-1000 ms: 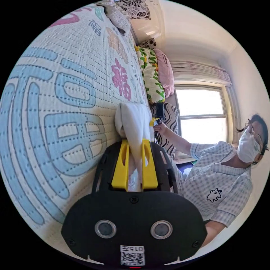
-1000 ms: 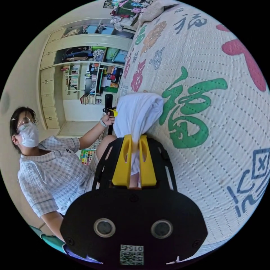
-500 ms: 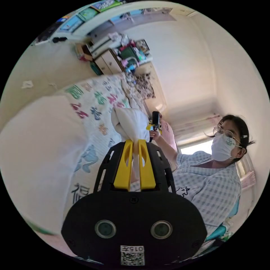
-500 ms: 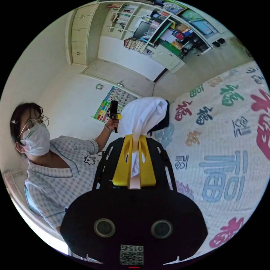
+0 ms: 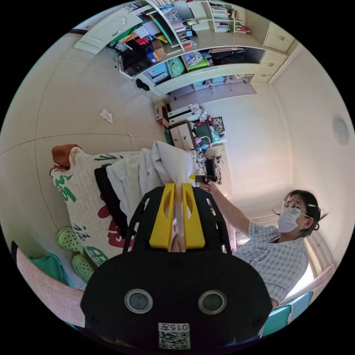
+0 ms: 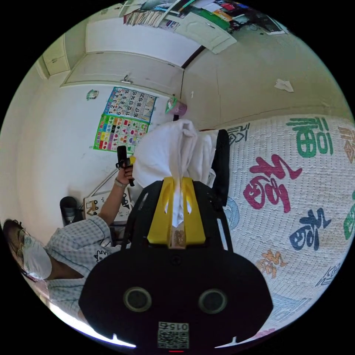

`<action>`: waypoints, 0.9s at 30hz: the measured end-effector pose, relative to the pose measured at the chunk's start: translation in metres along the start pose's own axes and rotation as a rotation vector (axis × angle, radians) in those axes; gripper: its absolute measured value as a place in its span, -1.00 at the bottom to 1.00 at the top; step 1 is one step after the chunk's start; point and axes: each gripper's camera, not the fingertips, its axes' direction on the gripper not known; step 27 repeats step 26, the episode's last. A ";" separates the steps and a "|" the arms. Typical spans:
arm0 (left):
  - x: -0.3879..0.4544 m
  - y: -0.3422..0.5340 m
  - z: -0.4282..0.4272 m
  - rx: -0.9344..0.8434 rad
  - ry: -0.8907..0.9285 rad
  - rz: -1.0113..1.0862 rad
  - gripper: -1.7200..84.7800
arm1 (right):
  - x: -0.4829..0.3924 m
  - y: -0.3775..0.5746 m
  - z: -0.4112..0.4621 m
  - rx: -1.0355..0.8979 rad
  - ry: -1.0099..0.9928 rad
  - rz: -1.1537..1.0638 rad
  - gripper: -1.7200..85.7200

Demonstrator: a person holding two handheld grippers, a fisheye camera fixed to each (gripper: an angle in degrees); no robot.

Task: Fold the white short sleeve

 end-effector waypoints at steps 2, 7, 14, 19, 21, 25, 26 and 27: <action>0.006 0.023 -0.004 0.035 -0.072 0.027 -0.94 | 0.012 0.023 0.003 0.067 -0.002 0.035 -0.94; 0.080 0.081 -0.016 0.204 -0.428 0.291 -0.98 | 0.006 0.122 0.004 0.301 0.126 0.024 -0.97; 0.213 0.191 0.186 0.142 -0.775 1.104 -0.98 | -0.083 0.352 0.077 0.777 0.921 0.167 -0.97; 0.263 0.279 0.343 0.226 -0.423 1.422 -0.97 | -0.132 0.471 0.157 0.974 1.333 0.504 -0.90; 0.280 0.304 0.405 0.059 -0.177 1.449 -0.97 | -0.136 0.514 0.181 1.049 1.356 0.663 -0.85; 0.324 0.389 0.550 -0.342 0.142 1.543 -0.92 | -0.111 0.608 0.236 0.967 1.275 0.983 -0.79; 0.335 0.415 0.588 -0.453 0.203 1.540 -0.90 | -0.101 0.630 0.253 0.889 1.247 1.069 -0.77; 0.335 0.415 0.588 -0.453 0.203 1.540 -0.90 | -0.101 0.630 0.253 0.889 1.247 1.069 -0.77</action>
